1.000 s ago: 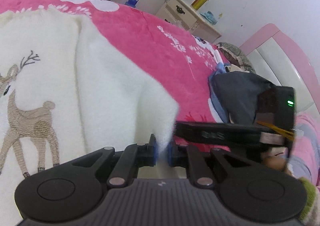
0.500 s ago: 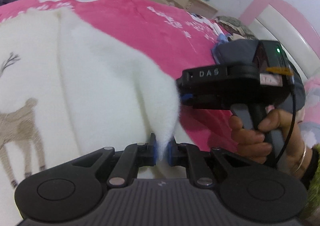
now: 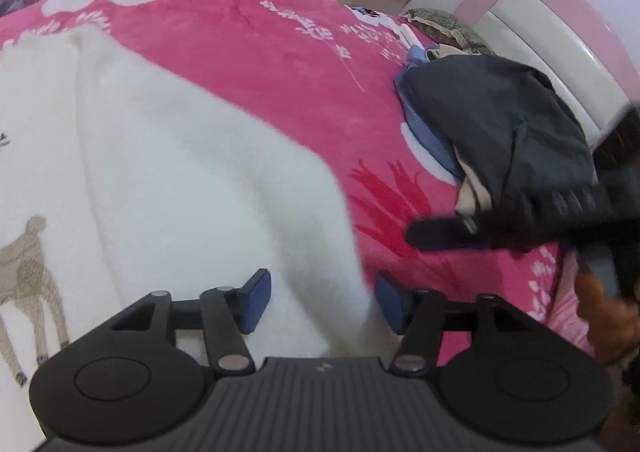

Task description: Fold clothes

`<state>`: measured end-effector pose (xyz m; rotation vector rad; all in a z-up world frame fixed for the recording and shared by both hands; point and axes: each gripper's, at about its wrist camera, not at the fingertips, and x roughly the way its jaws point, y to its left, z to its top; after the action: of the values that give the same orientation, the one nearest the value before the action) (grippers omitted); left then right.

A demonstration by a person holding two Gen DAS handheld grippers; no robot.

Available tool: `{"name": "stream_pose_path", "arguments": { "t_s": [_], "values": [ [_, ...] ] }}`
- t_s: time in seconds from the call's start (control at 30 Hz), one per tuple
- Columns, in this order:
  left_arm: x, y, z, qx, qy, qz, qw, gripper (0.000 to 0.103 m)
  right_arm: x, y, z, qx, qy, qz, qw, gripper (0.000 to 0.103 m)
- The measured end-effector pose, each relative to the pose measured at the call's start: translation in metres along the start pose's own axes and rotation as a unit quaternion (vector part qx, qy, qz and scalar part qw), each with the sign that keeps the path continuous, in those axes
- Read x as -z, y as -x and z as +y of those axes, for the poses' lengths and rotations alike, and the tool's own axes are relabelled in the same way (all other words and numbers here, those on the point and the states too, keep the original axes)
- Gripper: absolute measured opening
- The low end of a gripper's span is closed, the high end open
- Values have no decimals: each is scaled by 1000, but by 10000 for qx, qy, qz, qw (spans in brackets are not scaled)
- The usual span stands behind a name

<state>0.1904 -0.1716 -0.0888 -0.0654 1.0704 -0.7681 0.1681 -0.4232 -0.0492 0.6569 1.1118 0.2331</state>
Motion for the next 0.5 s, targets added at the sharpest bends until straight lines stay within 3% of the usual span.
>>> {"name": "stream_pose_path", "arguments": {
  "t_s": [0.23,0.5],
  "values": [
    [35,37,13,161,229,364,9989,61,47,4,18,27,573,691,9960,33],
    [83,80,28,346,459,846,9948,55,100,6,36,103,1122,1517,9820,32]
  ]
}}
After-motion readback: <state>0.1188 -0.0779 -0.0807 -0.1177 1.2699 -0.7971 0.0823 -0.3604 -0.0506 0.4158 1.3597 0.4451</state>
